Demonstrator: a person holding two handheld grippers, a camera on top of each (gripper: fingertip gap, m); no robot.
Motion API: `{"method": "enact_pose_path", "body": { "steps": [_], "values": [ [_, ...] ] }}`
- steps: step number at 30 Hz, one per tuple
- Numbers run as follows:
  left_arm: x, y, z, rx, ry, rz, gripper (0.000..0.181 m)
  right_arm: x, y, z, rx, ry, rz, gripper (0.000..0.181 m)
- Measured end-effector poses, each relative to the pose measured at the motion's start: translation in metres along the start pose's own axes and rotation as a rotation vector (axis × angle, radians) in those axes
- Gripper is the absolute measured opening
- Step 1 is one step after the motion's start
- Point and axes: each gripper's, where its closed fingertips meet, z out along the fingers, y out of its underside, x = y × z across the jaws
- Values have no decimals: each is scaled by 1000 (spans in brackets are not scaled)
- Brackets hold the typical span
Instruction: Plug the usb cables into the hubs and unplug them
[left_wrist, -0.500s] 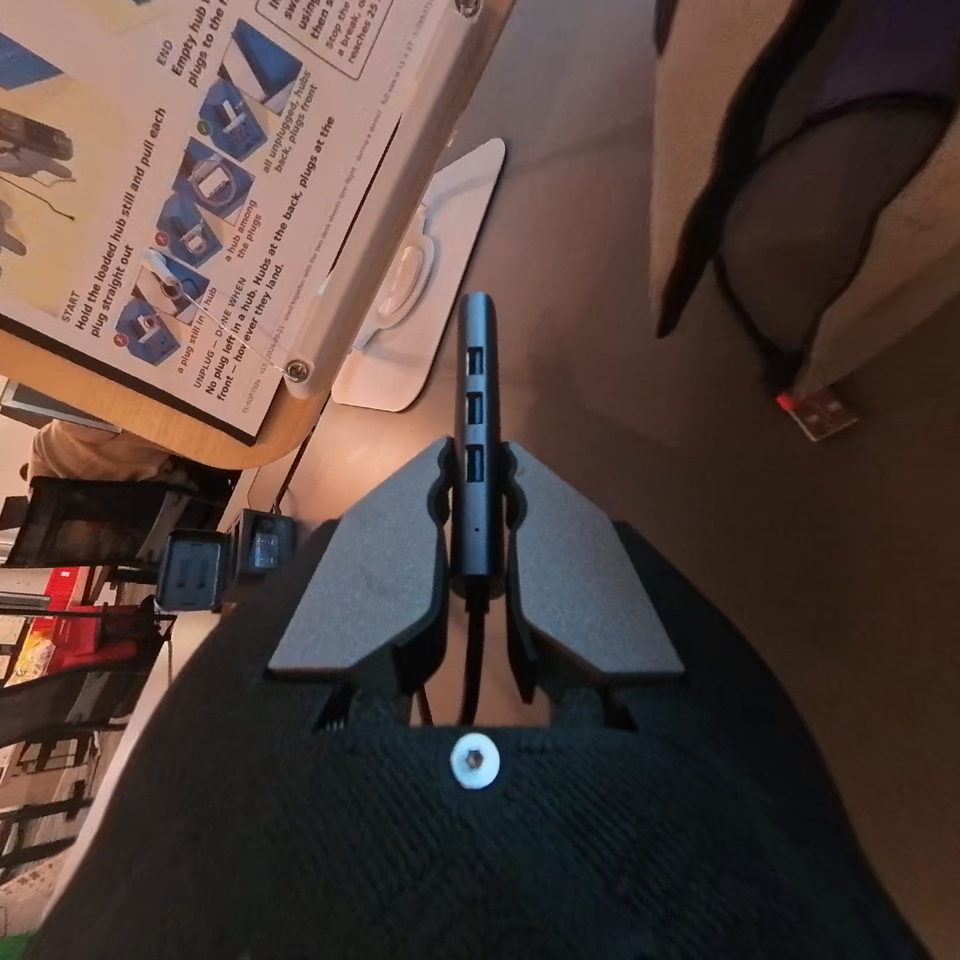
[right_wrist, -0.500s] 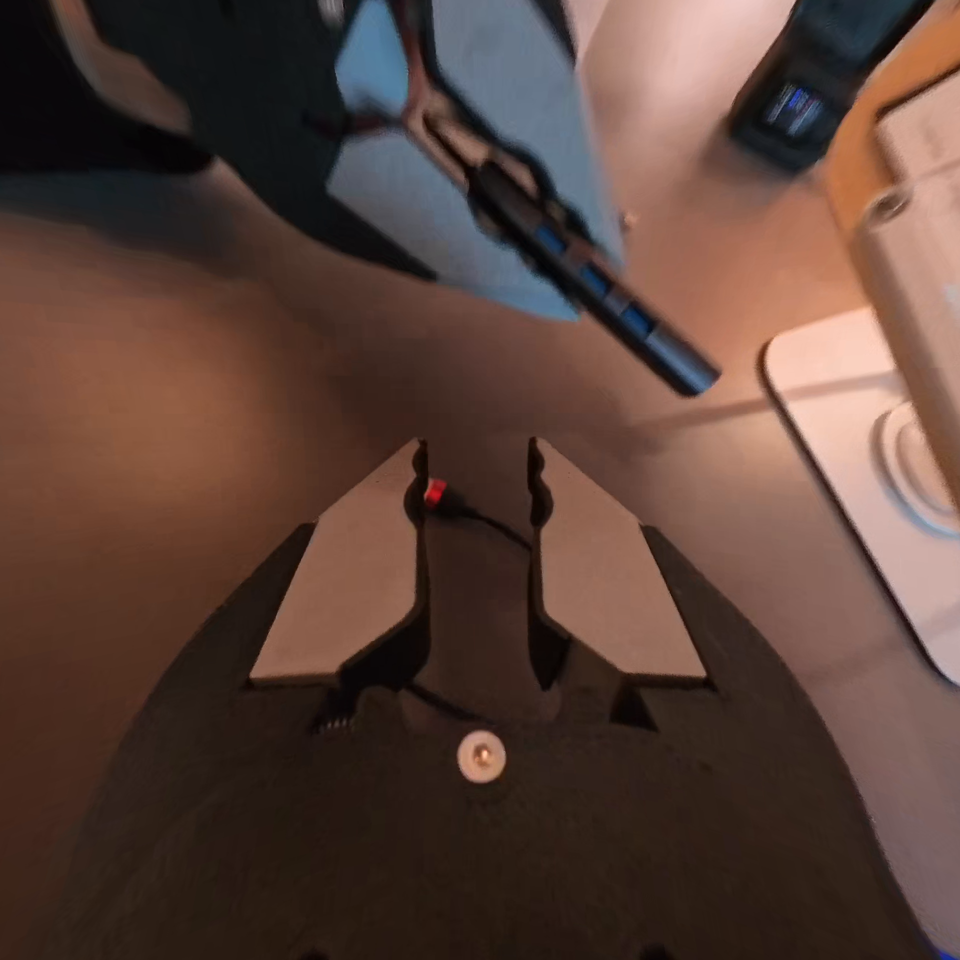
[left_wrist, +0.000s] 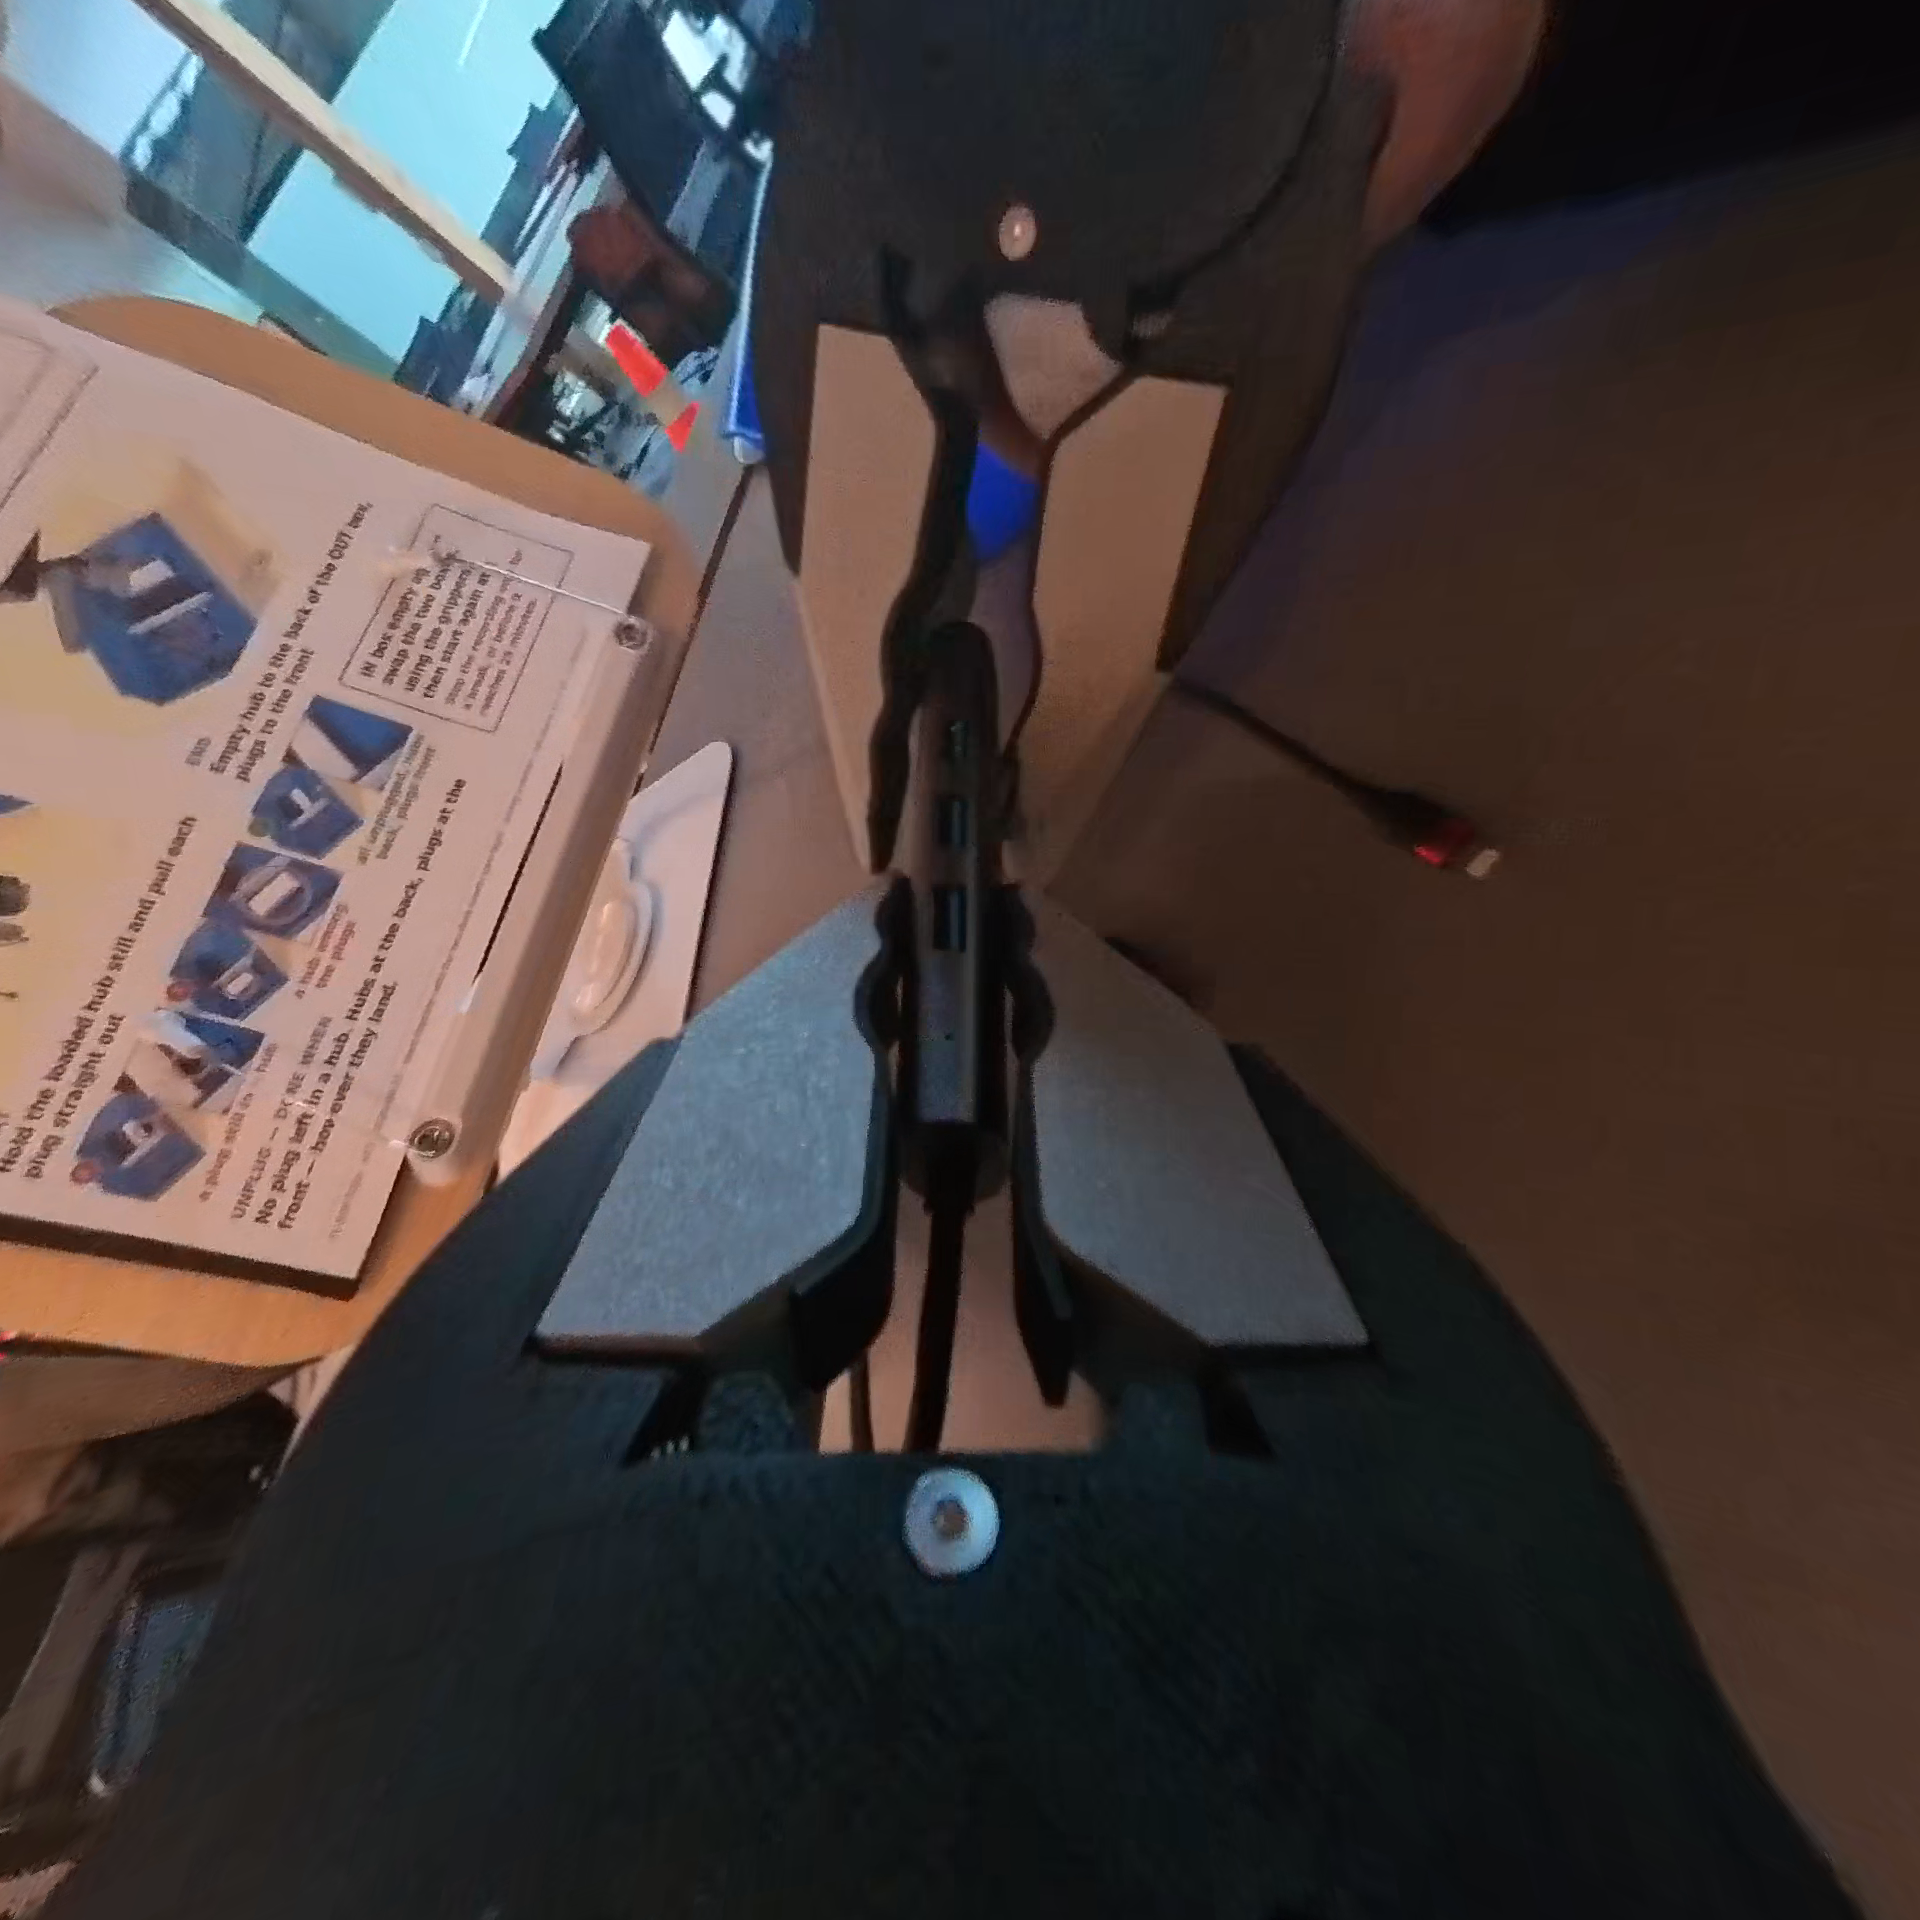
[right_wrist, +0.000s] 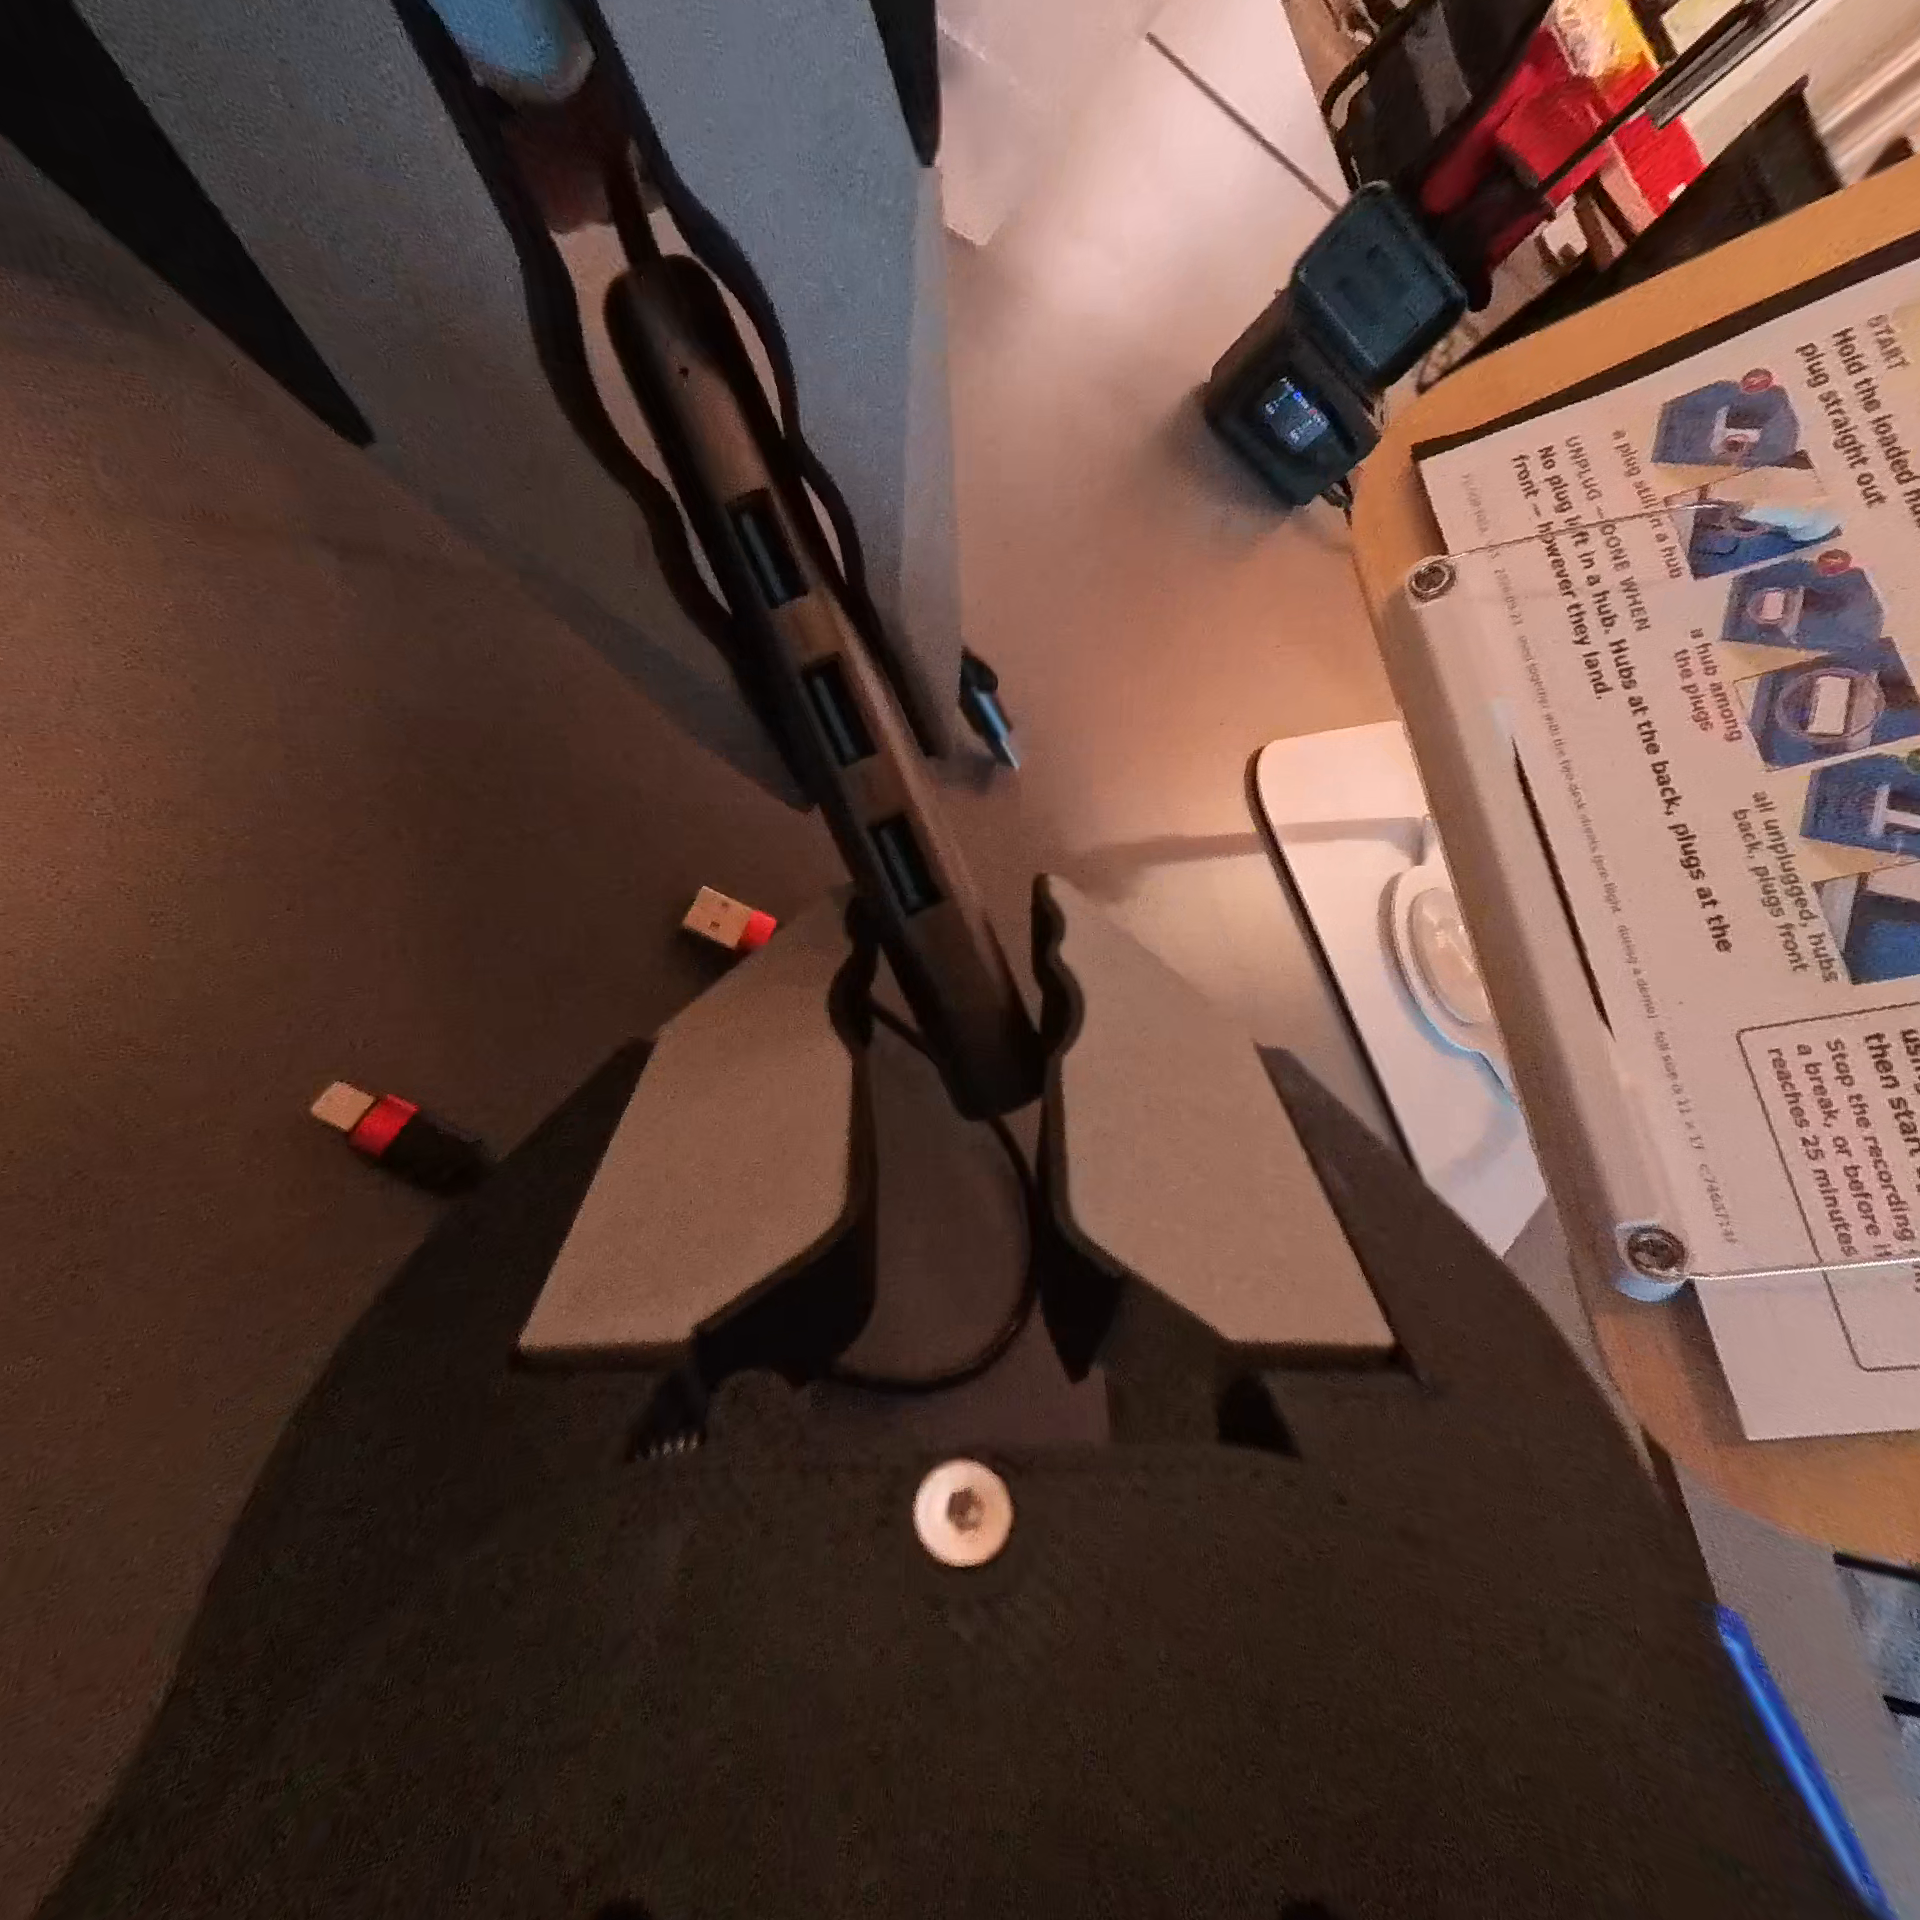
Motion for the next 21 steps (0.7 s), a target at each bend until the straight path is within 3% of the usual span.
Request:
{"method": "enact_pose_path", "body": {
  "steps": [6, 10, 16, 21],
  "values": [
    [-1, -6, -4, 38, 10, -38, 16, 0, -1, -2, -26, 43, -55, 19],
    [-5, -17, -15, 141, 57, -142, 20, -4, -10, -7, 22, 26, -43, 17],
    [-7, -2, -20, 108, 83, -177, 28, -10, -13, -10, 58, -10, -56, 15],
    [12, -12, -23, 163, 238, -266, 32, -17, -19, -8, 113, -33, -89, 14]
  ]
}}
